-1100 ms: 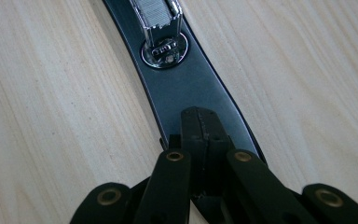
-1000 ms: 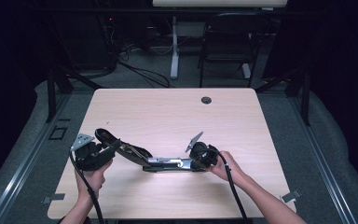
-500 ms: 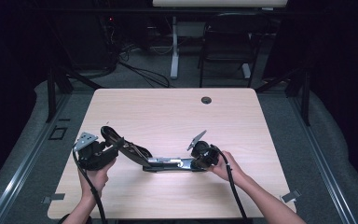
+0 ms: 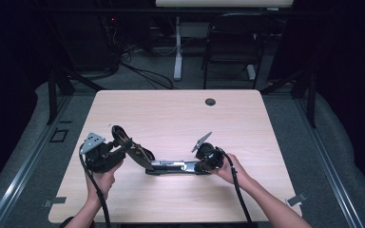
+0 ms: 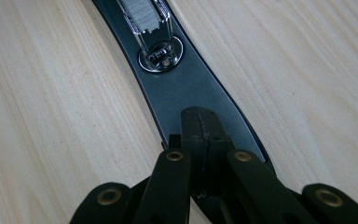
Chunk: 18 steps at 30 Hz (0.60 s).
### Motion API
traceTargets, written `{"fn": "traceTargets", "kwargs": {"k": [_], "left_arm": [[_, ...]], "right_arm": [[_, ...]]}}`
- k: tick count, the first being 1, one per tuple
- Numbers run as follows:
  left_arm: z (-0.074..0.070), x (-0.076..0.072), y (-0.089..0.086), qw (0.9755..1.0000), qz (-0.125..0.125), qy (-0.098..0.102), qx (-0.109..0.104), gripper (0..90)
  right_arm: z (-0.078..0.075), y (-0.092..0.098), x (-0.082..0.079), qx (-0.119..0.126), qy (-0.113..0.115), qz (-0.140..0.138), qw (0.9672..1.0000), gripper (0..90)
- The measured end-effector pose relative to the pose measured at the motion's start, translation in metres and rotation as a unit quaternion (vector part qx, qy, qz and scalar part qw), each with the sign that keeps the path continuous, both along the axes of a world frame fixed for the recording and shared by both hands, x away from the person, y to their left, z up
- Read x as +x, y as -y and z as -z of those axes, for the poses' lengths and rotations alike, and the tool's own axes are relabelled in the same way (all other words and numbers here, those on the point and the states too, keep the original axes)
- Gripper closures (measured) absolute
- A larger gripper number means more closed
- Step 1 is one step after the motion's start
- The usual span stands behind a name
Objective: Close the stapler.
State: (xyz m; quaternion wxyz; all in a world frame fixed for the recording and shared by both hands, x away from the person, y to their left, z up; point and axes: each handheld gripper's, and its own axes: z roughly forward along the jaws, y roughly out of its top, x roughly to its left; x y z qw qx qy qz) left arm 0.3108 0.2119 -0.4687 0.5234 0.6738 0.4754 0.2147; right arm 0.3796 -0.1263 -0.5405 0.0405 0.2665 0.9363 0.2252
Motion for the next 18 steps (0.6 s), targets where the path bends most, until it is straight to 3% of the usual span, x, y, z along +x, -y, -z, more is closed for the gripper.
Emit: {"fn": "traceTargets", "kwargs": {"k": [18], "left_arm": [[-0.004, -0.001, 0.013, 0.9998, -0.009, 0.006, 0.017, 61.6]], "right_arm": [[0.000, 0.000, 0.002, 0.001, -0.006, 0.000, 1.0000, 90.0]]}}
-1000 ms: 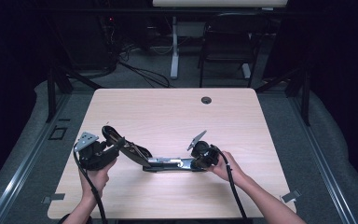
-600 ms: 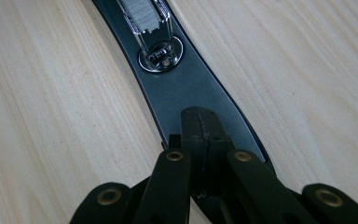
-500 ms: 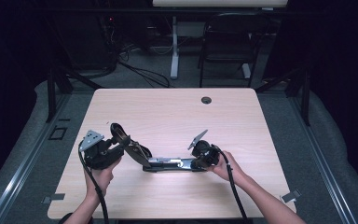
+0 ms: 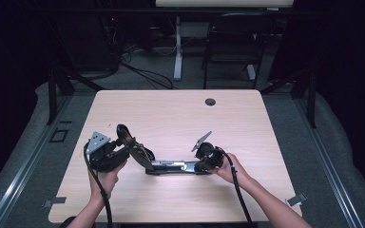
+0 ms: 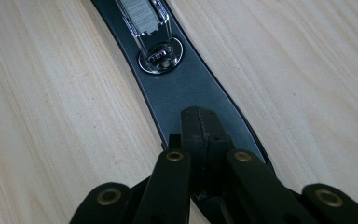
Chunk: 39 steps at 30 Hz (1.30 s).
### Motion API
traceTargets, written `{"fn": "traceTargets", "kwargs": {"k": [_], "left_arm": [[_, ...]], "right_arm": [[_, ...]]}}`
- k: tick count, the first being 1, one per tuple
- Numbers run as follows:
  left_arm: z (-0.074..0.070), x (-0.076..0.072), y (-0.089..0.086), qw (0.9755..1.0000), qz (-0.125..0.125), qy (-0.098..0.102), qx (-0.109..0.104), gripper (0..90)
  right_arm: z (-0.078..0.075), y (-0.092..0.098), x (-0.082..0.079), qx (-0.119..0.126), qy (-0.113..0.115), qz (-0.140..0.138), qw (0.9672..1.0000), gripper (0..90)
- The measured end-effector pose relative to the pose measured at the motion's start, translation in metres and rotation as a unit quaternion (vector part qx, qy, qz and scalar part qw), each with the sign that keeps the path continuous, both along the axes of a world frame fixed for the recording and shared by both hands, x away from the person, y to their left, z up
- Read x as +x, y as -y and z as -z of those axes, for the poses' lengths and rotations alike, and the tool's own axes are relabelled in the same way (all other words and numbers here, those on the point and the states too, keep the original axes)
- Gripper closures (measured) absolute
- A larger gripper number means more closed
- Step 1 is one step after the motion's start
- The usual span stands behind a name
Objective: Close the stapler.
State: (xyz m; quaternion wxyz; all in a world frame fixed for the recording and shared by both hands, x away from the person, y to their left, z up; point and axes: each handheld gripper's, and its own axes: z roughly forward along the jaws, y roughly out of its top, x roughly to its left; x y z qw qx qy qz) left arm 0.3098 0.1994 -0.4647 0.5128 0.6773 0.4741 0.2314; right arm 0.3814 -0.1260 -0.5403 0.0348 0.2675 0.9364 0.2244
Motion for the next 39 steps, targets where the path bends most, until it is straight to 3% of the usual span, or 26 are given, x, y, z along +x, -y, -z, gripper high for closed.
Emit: {"fn": "traceTargets", "kwargs": {"k": [14, 27, 34, 39], "left_arm": [[-0.003, -0.003, 0.012, 0.9995, 0.000, 0.013, 0.030, 61.6], [-0.003, -0.002, 0.014, 0.9997, 0.006, 0.009, 0.023, 60.5], [-0.004, -0.002, 0.019, 0.9992, 0.002, 0.014, 0.037, 61.0], [-0.006, -0.003, 0.034, 0.9972, 0.007, 0.032, 0.068, 60.7]], "right_arm": [[0.000, 0.000, 0.001, 0.003, -0.005, 0.001, 1.0000, 90.0], [0.000, -0.001, 0.002, 0.005, -0.005, 0.002, 1.0000, 90.0], [0.000, -0.001, 0.002, 0.006, -0.005, 0.002, 1.0000, 90.0], [0.000, -0.001, 0.002, 0.006, -0.004, 0.002, 1.0000, 90.0]]}}
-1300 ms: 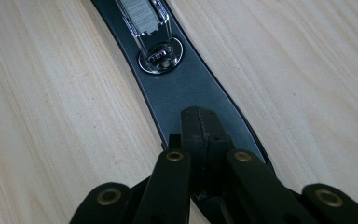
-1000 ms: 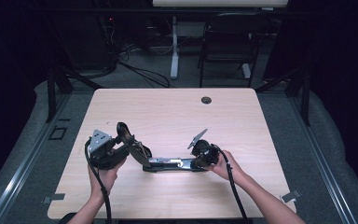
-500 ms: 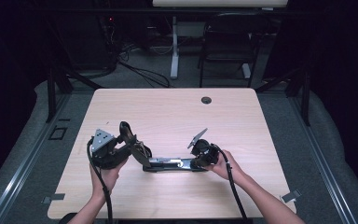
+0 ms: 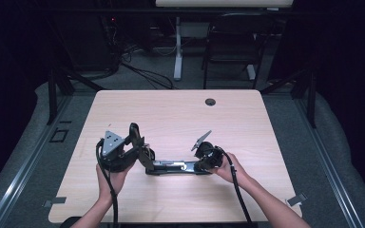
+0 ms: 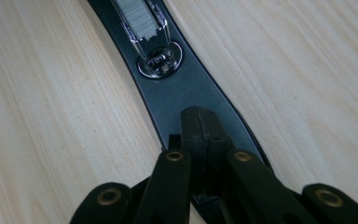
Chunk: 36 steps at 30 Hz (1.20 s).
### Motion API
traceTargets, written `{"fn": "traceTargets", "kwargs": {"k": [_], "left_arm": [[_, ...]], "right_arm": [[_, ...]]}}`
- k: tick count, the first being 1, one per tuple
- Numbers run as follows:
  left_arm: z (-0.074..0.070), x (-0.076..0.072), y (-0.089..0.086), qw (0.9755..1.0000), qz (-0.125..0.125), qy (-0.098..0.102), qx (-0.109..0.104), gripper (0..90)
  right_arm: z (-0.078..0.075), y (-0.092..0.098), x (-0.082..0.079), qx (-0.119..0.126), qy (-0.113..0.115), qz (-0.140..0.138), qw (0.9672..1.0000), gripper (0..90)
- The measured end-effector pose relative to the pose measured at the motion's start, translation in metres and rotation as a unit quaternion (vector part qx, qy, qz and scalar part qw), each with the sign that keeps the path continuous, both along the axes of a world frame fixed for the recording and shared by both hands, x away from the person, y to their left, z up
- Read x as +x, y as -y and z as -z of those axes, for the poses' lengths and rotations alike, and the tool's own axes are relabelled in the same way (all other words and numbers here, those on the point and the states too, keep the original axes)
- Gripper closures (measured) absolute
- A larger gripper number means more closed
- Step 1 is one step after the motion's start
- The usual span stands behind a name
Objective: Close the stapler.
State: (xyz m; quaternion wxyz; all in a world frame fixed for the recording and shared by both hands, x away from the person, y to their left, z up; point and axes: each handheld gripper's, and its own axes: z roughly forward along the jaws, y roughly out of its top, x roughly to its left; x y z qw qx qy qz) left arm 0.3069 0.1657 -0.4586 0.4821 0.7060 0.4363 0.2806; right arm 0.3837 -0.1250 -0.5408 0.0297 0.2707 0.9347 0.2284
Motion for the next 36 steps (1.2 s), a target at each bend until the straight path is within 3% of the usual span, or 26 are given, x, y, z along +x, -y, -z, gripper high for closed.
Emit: {"fn": "traceTargets", "kwargs": {"k": [9, 22, 36], "left_arm": [[-0.002, -0.001, 0.017, 0.9998, -0.003, 0.003, 0.019, 59.6], [0.001, -0.001, 0.025, 0.9998, 0.000, 0.014, 0.011, 57.8], [0.004, -0.004, 0.042, 0.9992, -0.008, 0.028, 0.028, 56.8]], "right_arm": [[0.000, 0.001, 0.000, 0.004, -0.002, 0.002, 1.0000, 90.0], [0.000, 0.002, 0.001, 0.006, -0.005, -0.001, 1.0000, 90.0], [0.002, 0.002, -0.001, 0.014, 0.000, 0.006, 0.9999, 89.3]]}}
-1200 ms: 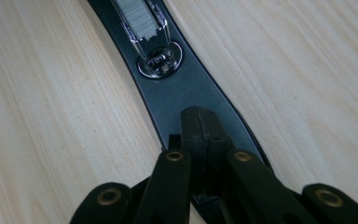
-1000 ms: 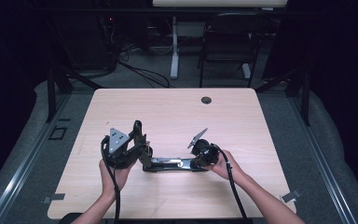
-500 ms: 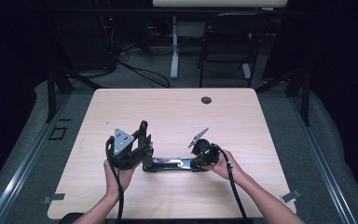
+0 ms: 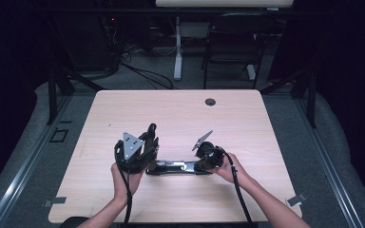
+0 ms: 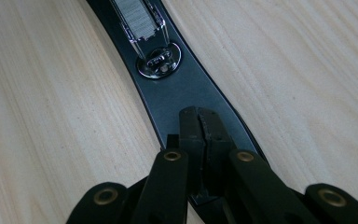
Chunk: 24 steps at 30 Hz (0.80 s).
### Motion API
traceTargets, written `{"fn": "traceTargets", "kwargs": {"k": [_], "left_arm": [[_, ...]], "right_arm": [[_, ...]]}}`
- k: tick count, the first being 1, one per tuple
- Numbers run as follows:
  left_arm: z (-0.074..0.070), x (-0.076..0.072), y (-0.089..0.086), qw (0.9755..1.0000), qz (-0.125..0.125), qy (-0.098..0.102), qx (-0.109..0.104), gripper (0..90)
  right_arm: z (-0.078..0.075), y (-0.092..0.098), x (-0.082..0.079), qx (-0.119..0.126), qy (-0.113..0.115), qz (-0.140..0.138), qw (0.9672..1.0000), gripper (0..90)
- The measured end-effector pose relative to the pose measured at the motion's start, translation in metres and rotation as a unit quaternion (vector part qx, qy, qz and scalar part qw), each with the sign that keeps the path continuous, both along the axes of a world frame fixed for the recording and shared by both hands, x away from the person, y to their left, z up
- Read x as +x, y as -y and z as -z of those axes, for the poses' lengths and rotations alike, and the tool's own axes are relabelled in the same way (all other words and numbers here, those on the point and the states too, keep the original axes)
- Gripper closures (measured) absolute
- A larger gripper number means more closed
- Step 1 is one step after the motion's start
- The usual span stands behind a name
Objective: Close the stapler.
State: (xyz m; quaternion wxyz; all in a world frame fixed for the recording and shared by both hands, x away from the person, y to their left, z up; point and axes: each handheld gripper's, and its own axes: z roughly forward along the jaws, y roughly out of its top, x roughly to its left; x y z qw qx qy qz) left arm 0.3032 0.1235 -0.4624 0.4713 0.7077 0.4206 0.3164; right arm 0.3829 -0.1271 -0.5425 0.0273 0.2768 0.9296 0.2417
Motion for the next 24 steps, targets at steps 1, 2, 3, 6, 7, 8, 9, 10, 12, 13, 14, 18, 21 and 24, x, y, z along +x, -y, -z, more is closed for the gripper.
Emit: {"fn": "traceTargets", "kwargs": {"k": [1, 2, 3, 6, 7, 8, 9, 10, 12, 13, 14, 18, 21, 24], "left_arm": [[0.000, 0.000, 0.002, 1.0000, 0.002, 0.001, 0.006, 56.8], [0.001, 0.000, 0.005, 0.9999, 0.003, 0.003, 0.010, 56.7], [0.001, 0.000, 0.007, 0.9999, 0.004, 0.006, 0.014, 56.5], [0.002, -0.001, 0.013, 0.9997, 0.003, 0.010, 0.022, 56.2], [0.003, -0.001, 0.014, 0.9997, 0.002, 0.012, 0.021, 56.2], [0.003, -0.001, 0.015, 0.9997, 0.003, 0.013, 0.022, 56.1], [0.003, -0.001, 0.015, 0.9996, 0.004, 0.013, 0.023, 55.9], [0.003, -0.001, 0.015, 0.9997, 0.004, 0.012, 0.022, 55.9], [0.004, -0.002, 0.016, 0.9997, 0.003, 0.014, 0.020, 55.8], [0.004, -0.002, 0.016, 0.9997, 0.001, 0.015, 0.020, 55.7], [0.004, -0.002, 0.016, 0.9997, 0.002, 0.015, 0.021, 55.7], [0.004, -0.002, 0.016, 0.9996, -0.002, 0.017, 0.021, 55.8], [0.004, -0.003, 0.017, 0.9996, -0.004, 0.017, 0.022, 55.9], [0.005, -0.003, 0.019, 0.9996, -0.006, 0.018, 0.022, 55.8]], "right_arm": [[0.000, 0.000, 0.000, 0.000, 0.000, 0.000, 1.0000, 89.3], [0.000, 0.000, 0.000, -0.002, 0.001, -0.002, 1.0000, 89.0], [0.000, 0.000, 0.000, -0.002, 0.001, -0.002, 1.0000, 89.0], [0.000, 0.002, 0.000, 0.003, 0.002, -0.001, 1.0000, 89.0], [0.000, 0.002, 0.000, 0.003, 0.002, -0.001, 1.0000, 89.0], [0.000, 0.002, 0.000, 0.001, 0.002, -0.001, 1.0000, 89.0], [0.000, 0.002, 0.000, -0.003, 0.001, -0.004, 1.0000, 89.0], [0.000, 0.002, 0.000, -0.003, 0.001, -0.003, 1.0000, 89.0], [0.000, 0.002, 0.000, -0.004, 0.001, -0.003, 1.0000, 88.9], [0.000, 0.001, -0.001, 0.000, 0.002, 0.000, 1.0000, 88.8], [0.000, 0.002, -0.001, 0.001, 0.002, 0.000, 1.0000, 88.5], [0.000, 0.002, -0.001, 0.001, 0.002, 0.000, 1.0000, 87.9], [-0.001, 0.000, -0.001, -0.006, -0.001, -0.002, 1.0000, 86.0], [-0.002, -0.003, -0.004, -0.020, 0.001, -0.011, 0.9997, 85.9]]}}
